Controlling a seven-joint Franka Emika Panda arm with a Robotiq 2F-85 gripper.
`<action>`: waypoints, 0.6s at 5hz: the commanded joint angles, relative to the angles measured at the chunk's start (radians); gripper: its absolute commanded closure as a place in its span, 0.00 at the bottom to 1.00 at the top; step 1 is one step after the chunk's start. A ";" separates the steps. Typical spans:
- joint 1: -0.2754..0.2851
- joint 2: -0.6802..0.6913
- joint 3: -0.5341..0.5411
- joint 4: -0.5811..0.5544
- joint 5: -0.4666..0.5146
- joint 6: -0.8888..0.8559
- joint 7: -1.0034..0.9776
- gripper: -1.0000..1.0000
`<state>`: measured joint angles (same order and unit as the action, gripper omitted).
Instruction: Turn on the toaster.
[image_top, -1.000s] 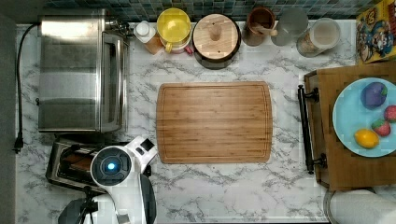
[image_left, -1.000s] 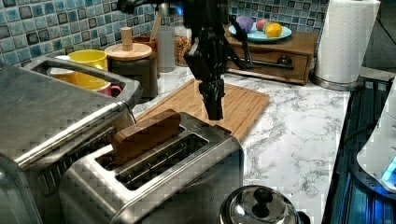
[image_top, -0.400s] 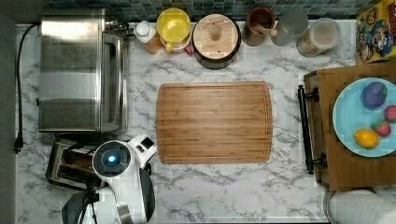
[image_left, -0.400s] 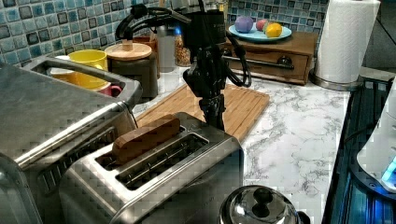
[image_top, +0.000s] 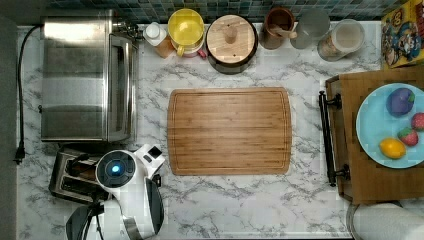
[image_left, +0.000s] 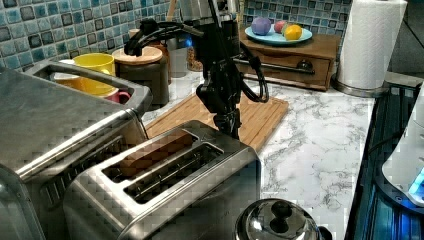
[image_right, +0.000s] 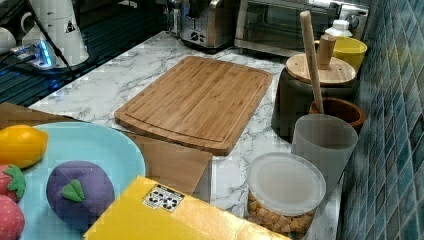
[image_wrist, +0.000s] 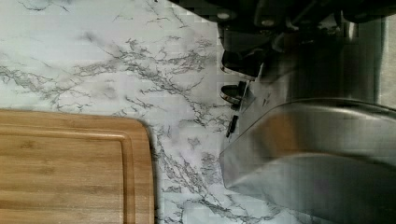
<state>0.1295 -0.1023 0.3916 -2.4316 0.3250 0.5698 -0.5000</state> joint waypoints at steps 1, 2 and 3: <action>0.094 -0.078 0.065 -0.441 0.241 0.281 -0.114 1.00; 0.120 -0.046 0.092 -0.484 0.277 0.325 -0.265 1.00; 0.069 0.051 0.119 -0.511 0.117 0.373 -0.225 1.00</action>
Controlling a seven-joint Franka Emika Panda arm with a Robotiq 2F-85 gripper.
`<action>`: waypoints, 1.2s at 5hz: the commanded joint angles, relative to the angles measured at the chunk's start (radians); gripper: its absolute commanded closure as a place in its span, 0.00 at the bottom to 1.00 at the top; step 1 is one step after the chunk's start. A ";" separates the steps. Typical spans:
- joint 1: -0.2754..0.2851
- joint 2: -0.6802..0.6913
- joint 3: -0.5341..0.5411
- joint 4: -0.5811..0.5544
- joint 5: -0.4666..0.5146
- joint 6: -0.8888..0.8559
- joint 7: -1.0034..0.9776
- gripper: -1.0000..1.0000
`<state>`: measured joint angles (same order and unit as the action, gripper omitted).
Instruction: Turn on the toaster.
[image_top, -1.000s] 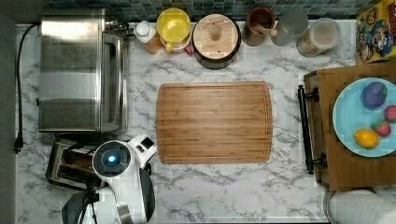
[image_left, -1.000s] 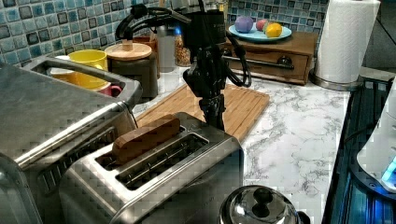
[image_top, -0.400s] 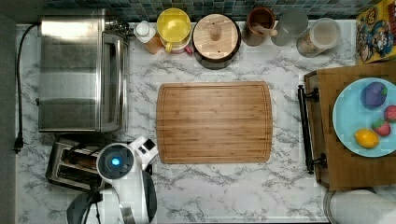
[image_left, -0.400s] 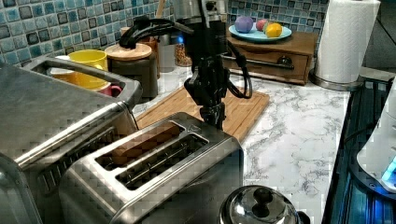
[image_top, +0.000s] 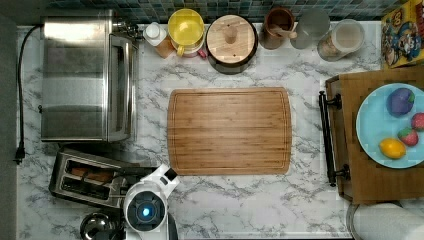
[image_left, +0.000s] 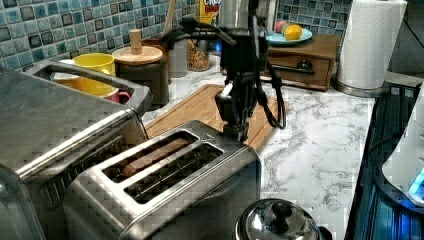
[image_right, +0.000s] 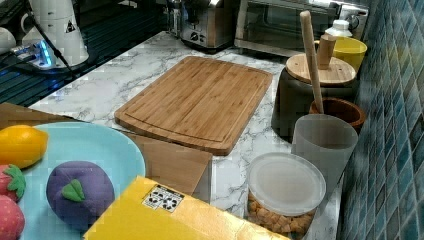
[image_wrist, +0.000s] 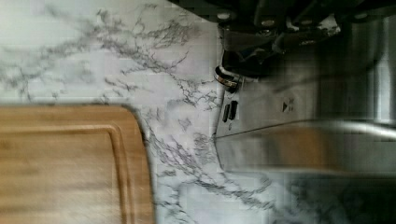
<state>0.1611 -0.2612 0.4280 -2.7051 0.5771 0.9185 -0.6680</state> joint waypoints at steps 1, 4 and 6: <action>0.023 0.212 0.094 -0.248 -0.134 0.036 0.110 1.00; 0.090 0.083 0.144 -0.304 0.040 0.056 0.171 1.00; 0.086 0.082 0.148 -0.303 0.042 0.056 0.170 1.00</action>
